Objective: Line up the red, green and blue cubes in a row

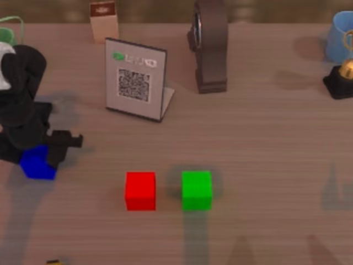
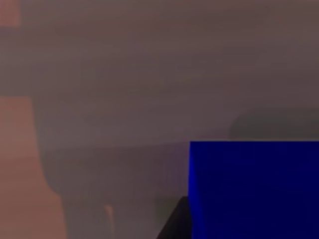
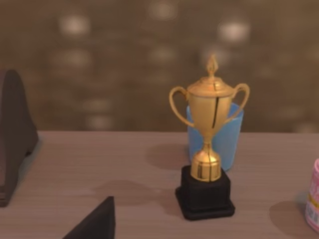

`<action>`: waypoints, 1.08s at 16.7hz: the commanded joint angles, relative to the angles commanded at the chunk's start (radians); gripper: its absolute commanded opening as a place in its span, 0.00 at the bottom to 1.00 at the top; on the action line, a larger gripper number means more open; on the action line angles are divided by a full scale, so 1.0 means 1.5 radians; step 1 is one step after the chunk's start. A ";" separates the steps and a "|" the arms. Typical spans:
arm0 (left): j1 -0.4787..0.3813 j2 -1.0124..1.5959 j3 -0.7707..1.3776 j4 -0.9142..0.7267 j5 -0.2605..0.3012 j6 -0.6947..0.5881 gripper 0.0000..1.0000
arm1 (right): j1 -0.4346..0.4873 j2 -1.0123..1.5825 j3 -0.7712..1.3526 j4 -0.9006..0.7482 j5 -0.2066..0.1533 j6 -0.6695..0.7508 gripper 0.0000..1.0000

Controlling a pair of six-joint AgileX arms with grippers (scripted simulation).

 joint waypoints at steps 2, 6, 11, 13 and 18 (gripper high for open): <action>0.000 0.000 0.000 0.000 0.000 0.000 0.00 | 0.000 0.000 0.000 0.000 0.000 0.000 1.00; 0.000 0.000 0.000 0.000 0.000 0.000 0.00 | 0.000 0.000 0.000 0.000 0.000 0.000 1.00; 0.003 -0.021 0.030 -0.050 0.000 0.001 0.00 | 0.000 0.000 0.000 0.000 0.000 0.000 1.00; 0.007 -0.042 0.057 -0.101 0.000 0.000 0.00 | 0.000 0.000 0.000 0.000 0.000 0.000 1.00; 0.013 -0.078 0.097 -0.172 0.000 -0.001 0.00 | 0.000 0.000 0.000 0.000 0.000 0.000 1.00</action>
